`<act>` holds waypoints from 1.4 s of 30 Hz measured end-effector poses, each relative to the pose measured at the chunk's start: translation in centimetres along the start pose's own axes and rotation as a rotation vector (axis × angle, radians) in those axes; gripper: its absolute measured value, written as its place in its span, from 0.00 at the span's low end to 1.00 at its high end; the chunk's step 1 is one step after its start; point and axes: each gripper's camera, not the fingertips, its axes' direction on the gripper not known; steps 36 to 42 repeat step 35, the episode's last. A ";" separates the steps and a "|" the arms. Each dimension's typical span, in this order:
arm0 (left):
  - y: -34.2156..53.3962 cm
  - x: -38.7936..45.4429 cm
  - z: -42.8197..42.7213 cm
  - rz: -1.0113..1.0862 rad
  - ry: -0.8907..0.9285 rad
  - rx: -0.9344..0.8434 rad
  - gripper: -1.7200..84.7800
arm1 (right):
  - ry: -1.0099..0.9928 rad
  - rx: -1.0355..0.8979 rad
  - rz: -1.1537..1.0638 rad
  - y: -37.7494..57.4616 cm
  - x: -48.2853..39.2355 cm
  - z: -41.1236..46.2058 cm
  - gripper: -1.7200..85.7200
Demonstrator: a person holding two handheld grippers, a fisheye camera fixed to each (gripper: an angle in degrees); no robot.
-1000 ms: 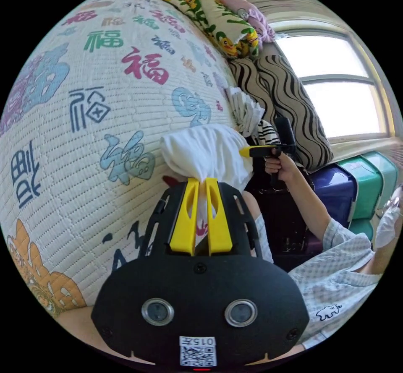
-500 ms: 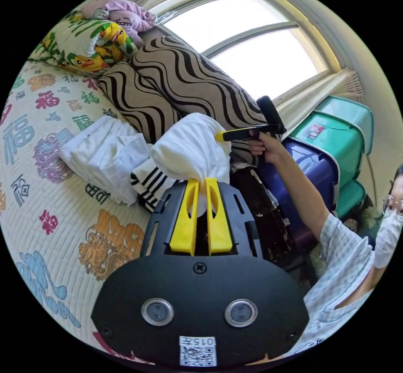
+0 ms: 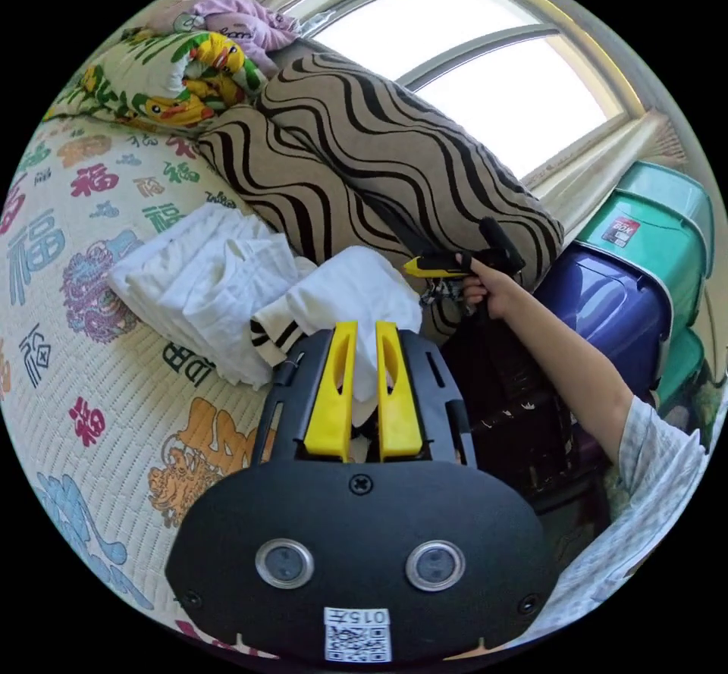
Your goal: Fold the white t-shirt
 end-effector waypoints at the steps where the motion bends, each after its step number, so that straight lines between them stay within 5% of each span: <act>1: -0.7 1.7 0.6 0.045 -0.012 -0.015 0.08 | -0.002 -0.004 -0.056 0.5 -1.5 -0.3 0.10; 9: -0.8 9.1 8.1 0.263 -0.272 -0.315 0.05 | 0.330 -0.259 -0.248 6.2 -8.1 6.6 0.09; 19: 4.8 18.3 -7.7 0.459 -0.548 -0.102 0.02 | 0.460 0.386 -0.378 23.6 -20.0 -1.5 0.05; 24: 11.9 18.5 -20.8 0.309 -0.701 -0.078 0.02 | 0.270 0.629 -0.366 37.4 -26.6 0.4 0.02; 26: 16.9 19.6 -29.6 0.198 -0.897 0.088 0.02 | 0.226 0.919 -0.442 46.4 -30.8 2.3 0.01; 28: 21.0 20.9 -36.3 0.132 -1.066 0.231 0.03 | 0.202 0.997 -0.513 51.3 -34.2 4.4 0.02; 35: 34.1 24.1 -59.4 -0.221 -1.592 0.383 0.05 | -0.034 0.664 -0.760 56.7 -46.8 10.4 0.01; 42: 34.1 24.1 -59.4 -0.221 -1.592 0.383 0.05 | -0.034 0.664 -0.760 56.7 -46.8 10.4 0.01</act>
